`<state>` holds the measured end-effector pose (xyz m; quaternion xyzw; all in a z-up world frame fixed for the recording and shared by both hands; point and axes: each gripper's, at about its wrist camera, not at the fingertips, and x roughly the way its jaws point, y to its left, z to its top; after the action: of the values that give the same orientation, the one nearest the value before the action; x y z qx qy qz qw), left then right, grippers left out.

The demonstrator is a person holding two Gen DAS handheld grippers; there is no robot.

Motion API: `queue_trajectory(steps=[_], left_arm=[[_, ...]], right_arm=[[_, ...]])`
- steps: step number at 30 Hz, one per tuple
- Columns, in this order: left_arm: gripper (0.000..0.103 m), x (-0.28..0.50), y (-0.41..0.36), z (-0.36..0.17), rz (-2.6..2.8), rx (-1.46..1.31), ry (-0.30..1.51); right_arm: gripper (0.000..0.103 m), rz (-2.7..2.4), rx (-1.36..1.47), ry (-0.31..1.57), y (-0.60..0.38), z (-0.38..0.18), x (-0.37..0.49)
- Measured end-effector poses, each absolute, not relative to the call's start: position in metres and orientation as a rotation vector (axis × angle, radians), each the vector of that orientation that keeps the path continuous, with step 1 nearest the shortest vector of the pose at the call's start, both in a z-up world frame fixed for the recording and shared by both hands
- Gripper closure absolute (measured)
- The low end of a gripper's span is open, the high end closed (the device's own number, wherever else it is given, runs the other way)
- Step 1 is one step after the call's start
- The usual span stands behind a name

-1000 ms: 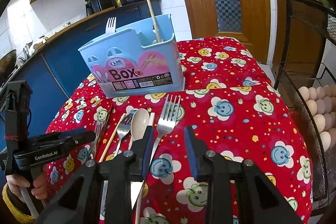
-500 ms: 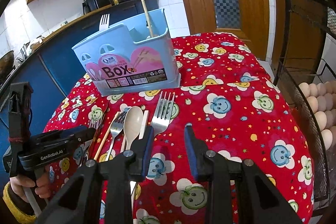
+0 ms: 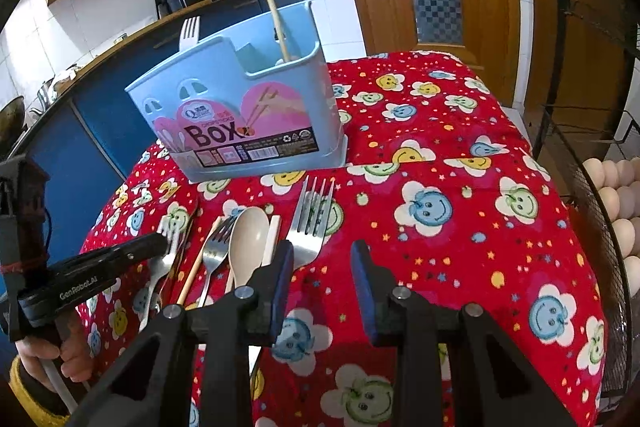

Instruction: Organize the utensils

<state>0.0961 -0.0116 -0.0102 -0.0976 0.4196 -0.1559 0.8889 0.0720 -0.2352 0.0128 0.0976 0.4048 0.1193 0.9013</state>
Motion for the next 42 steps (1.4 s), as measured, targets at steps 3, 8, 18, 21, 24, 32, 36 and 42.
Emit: queue_trajectory(steps=[3, 8, 18, 21, 24, 32, 36, 42], left_arm=[[0.1, 0.097, -0.007, -0.01, -0.285, -0.19, 0.862], [0.099, 0.099, -0.001, -0.013, -0.275, -0.226, 0.869], [0.097, 0.103, 0.002, -0.02, -0.265, -0.229, 0.89], [0.096, 0.107, 0.002, -0.023, -0.265, -0.227, 0.905], [0.096, 0.108, 0.0, -0.022, -0.271, -0.208, 0.911], [0.096, 0.111, 0.003, -0.021, -0.31, -0.26, 0.941], [0.096, 0.113, 0.004, -0.023, -0.348, -0.305, 0.958], [0.096, 0.117, 0.0, -0.026, -0.372, -0.306, 0.972]], right_arm=[[0.07, 0.263, 0.229, 0.857, -0.238, 0.011, 0.082], [0.07, 0.291, 0.25, 0.903, -0.237, 0.004, 0.097], [0.07, 0.303, 0.228, 0.942, -0.227, -0.008, 0.117], [0.07, 0.316, 0.237, 0.94, -0.228, -0.009, 0.122], [0.07, 0.334, 0.257, 0.939, -0.231, -0.009, 0.125], [0.074, 0.354, 0.281, 0.936, -0.235, -0.009, 0.127], [0.074, 0.383, 0.312, 0.945, -0.238, -0.009, 0.131], [0.076, 0.417, 0.313, 0.952, -0.237, -0.01, 0.138]])
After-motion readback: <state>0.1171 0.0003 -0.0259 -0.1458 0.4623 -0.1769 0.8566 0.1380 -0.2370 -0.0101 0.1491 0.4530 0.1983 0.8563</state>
